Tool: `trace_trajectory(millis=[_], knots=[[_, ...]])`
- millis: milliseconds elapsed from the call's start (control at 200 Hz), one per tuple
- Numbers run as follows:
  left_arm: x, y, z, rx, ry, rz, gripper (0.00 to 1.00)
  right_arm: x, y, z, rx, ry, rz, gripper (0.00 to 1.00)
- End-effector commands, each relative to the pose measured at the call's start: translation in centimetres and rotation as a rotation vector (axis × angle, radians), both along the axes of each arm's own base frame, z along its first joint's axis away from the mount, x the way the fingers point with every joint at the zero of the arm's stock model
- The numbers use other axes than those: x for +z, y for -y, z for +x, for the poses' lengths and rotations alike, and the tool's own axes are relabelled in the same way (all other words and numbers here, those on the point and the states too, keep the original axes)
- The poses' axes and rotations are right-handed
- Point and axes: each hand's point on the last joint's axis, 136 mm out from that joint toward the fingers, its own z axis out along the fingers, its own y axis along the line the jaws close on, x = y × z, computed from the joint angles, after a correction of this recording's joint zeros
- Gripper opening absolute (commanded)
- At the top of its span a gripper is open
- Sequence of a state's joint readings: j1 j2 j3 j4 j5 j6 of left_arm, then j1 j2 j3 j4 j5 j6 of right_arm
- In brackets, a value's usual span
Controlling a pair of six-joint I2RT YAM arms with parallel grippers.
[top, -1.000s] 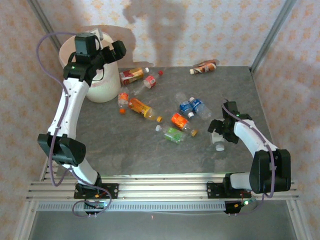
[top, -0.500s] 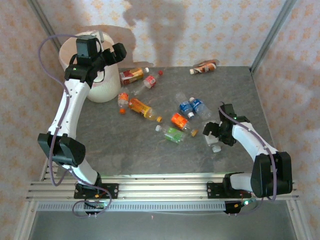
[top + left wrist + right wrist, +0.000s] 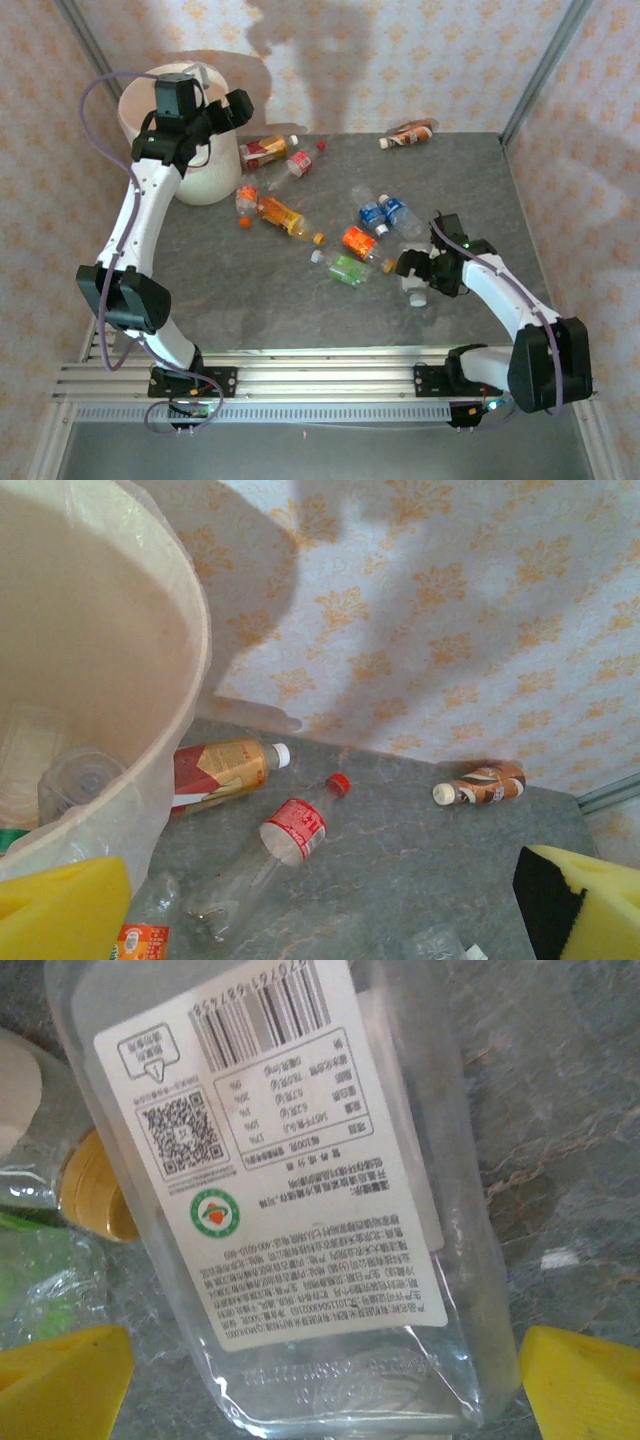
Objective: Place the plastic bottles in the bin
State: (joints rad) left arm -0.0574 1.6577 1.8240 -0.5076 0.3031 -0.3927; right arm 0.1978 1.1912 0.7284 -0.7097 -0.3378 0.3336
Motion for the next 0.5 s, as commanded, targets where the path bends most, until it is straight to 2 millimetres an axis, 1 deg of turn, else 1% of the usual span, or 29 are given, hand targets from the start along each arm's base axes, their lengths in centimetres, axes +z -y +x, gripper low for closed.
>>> trace_trajectory(millis=[0, 110, 195, 210, 360, 495], knots=[[0.8, -0.3, -0.2, 0.018, 0.027, 0.000, 1.00, 0.2, 0.4, -0.7, -0.017, 0.002, -0.023, 0.99], [0.4, -0.4, 0.0, 0.020, 0.018, -0.003, 1.00, 0.1, 1.0, -0.5, -0.011, 0.005, -0.080, 0.99], [0.2, -0.4, 0.1, 0.023, 0.013, -0.005, 1.00, 0.3, 0.6, -0.2, 0.025, 0.019, -0.094, 0.99], [0.1, -0.4, 0.2, 0.022, 0.012, -0.005, 1.00, -0.1, 0.6, -0.2, 0.032, 0.003, -0.104, 0.99], [-0.1, -0.5, 0.2, 0.027, 0.004, -0.001, 1.00, -0.9, 0.6, -0.1, 0.107, -0.033, -0.217, 0.99], [-0.2, -0.6, 0.1, 0.029, 0.000, 0.007, 1.00, -1.9, 0.5, -0.3, 0.130, -0.062, -0.241, 0.99]])
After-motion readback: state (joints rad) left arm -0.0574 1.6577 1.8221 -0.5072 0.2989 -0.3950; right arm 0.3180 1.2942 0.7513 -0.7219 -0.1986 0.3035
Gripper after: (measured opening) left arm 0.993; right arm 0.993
